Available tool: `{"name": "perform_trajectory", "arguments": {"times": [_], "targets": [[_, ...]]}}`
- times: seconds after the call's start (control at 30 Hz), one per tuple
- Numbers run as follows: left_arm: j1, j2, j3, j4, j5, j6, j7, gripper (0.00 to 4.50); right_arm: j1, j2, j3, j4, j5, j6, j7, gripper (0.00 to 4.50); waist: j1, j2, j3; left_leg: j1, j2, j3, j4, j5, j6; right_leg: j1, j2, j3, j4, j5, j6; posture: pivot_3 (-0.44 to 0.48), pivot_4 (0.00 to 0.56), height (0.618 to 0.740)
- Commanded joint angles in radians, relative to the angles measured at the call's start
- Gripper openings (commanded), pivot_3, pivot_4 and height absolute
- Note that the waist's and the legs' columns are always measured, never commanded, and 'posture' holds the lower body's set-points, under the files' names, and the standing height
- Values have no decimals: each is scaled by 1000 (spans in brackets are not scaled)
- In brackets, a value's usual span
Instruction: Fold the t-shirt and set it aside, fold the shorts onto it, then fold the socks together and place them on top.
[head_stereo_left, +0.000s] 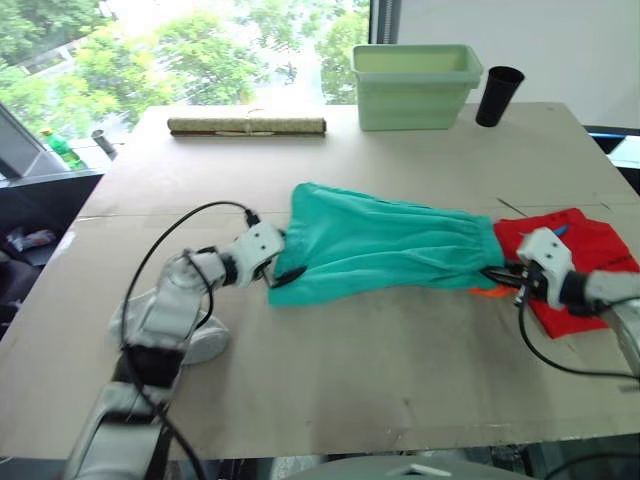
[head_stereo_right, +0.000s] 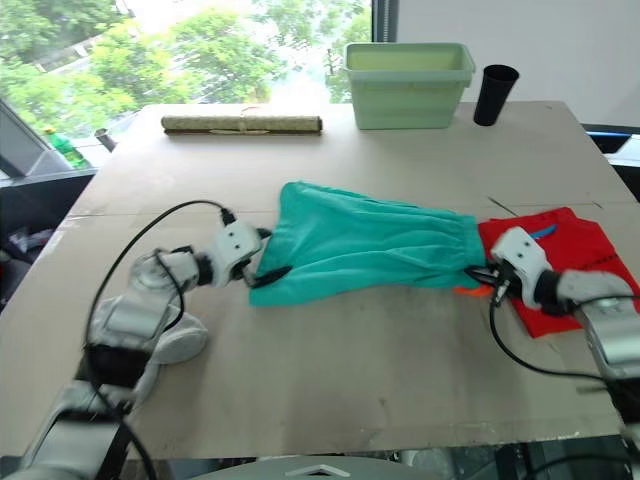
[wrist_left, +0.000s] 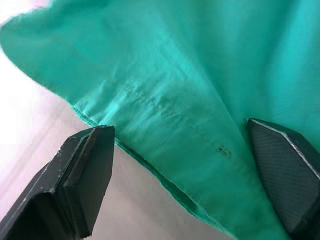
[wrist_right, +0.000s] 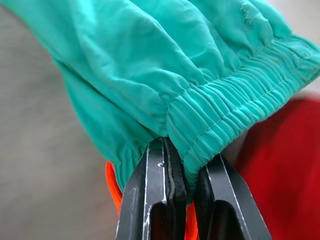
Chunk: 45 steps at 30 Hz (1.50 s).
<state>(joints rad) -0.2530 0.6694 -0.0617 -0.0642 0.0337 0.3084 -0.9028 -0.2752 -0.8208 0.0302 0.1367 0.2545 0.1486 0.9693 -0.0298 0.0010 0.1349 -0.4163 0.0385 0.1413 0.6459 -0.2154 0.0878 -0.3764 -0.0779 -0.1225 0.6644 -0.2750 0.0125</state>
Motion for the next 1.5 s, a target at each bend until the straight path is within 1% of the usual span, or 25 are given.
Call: {"name": "perform_trajectory", "arguments": {"times": [0.03, 0.13, 0.17, 0.27, 0.3, 0.33, 0.43, 0.47, 0.57, 0.63, 0.7, 0.8, 0.87, 0.93, 1.03, 1.13, 1.2, 1.27, 1.33, 1.43, 1.5], "targets": [[83, 37, -12, -166, -23, 210, -12, 4500, -93, 23, 26, 105, -64, -122, 34, 129, 10, 0, 0, 0, 0, 0, 0, 0, 0, 0, 0, 0, 0, 0, 0, 0, 150, 737], [114, 51, 4, -265, -60, 315, -4, 4500, -158, 53, 43, 187, -113, -211, 26, 129, 17, 1, 1, 0, 0, 0, 0, 0, 0, 0, 0, 0, 0, 0, 0, 0, 150, 737], [114, 52, 10, -280, -72, 342, 1, 4500, -174, 57, 44, 211, -132, -232, 17, 426, 20, 1, 1, 0, 0, 0, 0, 0, 0, 0, 0, 0, 0, 0, 0, 0, 150, 737], [94, 64, 12, -243, -56, 320, 33, 4500, -184, 51, 26, 208, -124, -203, 34, 1643, 24, 1, 2, -1, 0, 0, 0, 0, 0, 0, -1, 0, 0, 0, 0, 0, 150, 737], [90, 68, 10, -233, -51, 311, 40, 4500, -182, 49, 21, 202, -119, -192, 42, 2297, 24, 1, 2, -1, 0, 0, 0, 0, 0, 0, -1, 0, 0, 0, 0, 0, 150, 737], [70, 58, 16, -208, -55, 293, 52, 4500, -162, 39, -15, 173, -95, -178, 34, 2564, 23, 1, 2, -1, 0, 0, 0, 0, 0, 0, -1, 0, 0, 0, 0, 0, 150, 737], [19, 27, 26, -165, -78, 222, 65, 4500, -44, -7, -174, 32, 16, -44, -2, 4079, 41, 1, 3, -1, 0, 0, -1, 0, 0, 0, -2, 0, 0, 0, 0, 0, 150, 737], [12, 24, 26, -160, -83, 219, 67, 4500, -15, -13, -206, -3, 38, -4, -11, 4470, 43, 1, 3, -2, 0, 0, -1, 0, 0, -1, -2, 0, 0, 0, 0, 0, 150, 737], [-25, -8, 48, -147, -143, 169, 47, 4500, 94, 13, -349, -166, 180, 196, -94, 4470, 43, 1, 3, -2, 0, 0, -2, 0, 0, -1, -3, 0, -1, 0, -1, 0, 150, 737], [-52, -43, 70, -135, -193, 112, 34, 4500, 178, 78, -437, -325, 324, 370, -203, 4470, 44, 0, 3, -2, 0, 0, -3, -1, -2, -2, -3, 0, -2, 0, -1, 0, 150, 737], [-73, -80, 95, -134, -267, 83, 7, 4500, 272, 159, -486, -477, 434, 519, -329, 4470, 43, 0, 3, -2, 0, -1, -4, -2, -3, -1, -3, 0, -1, 0, -1, 0, 150, 737], [-118, -115, 141, -139, -374, 100, -16, 4500, 387, 285, -510, -625, 543, 653, -502, 4470, 41, 0, 3, -2, 0, -1, -6, -2, -4, -2, -3, 0, -2, 0, -1, 0, 150, 737], [-147, -123, 165, -147, -450, 134, -37, 4500, 411, 366, -496, -671, 553, 690, -616, 4470, 41, -1, 4, -2, 0, -1, -6, -2, -4, -2, -3, 0, -2, 0, -1, 0, 150, 737], [-165, -109, 164, -159, -497, 143, -85, 4500, 397, 433, -456, -683, 515, 704, -720, 4470, 35, 1, 5, -2, -1, 0, -5, -2, -4, -2, -3, 0, -2, 0, -1, 0, 150, 737], [-184, -58, 148, -177, -544, 165, -163, 4500, 337, 508, -388, -668, 474, 693, -806, 4470, 28, 1, 5, -2, -1, 0, -5, -2, -5, -2, -2, 0, -2, 0, 0, 0, 150, 737], [-207, 0, 144, -187, -579, 192, -219, 4500, 265, 551, -347, -610, 444, 663, -831, 4470, 21, 0, 6, -2, -1, 0, -5, -2, -5, -2, -2, 0, -2, 0, 0, 0, 150, 737], [-228, 63, 142, -189, -577, 214, -249, 4500, 199, 591, -336, -548, 450, 659, -849, 4470, 22, -1, 7, -2, -1, 0, -5, -2, -5, -2, -1, 0, -2, 0, 0, 0, 150, 737], [-226, 148, 145, -187, -554, 221, -286, 4500, 153, 615, -323, -485, 431, 648, -864, 4470, 18, -3, 8, -2, -1, 0, -6, -2, -4, -2, 0, 0, -2, 0, 0, 0, 150, 737], [-208, 234, 168, -183, -537, 231, -306, 4500, 132, 626, -312, -450, 417, 641, -865, 4470, 17, -2, 9, -2, -1, 0, -7, -2, -5, -3, 0, 1, -3, 0, 0, 0, 150, 737], [-171, 333, 220, -146, -507, 233, -302, 4500, 127, 633, -301, -431, 412, 634, -855, 4470, 17, -4, 10, -2, -2, 1, -9, -2, -4, -3, 0, 1, -4, 0, 0, 0, 150, 737], [-138, 390, 256, -108, -479, 207, -304, 4500, 129, 634, -291, -422, 409, 633, -846, 3958, 12, -4, 10, -2, -1, 1, -9, -2, -5, -4, 0, 1, -3, 0, 0, 0, 150, 737]]}}
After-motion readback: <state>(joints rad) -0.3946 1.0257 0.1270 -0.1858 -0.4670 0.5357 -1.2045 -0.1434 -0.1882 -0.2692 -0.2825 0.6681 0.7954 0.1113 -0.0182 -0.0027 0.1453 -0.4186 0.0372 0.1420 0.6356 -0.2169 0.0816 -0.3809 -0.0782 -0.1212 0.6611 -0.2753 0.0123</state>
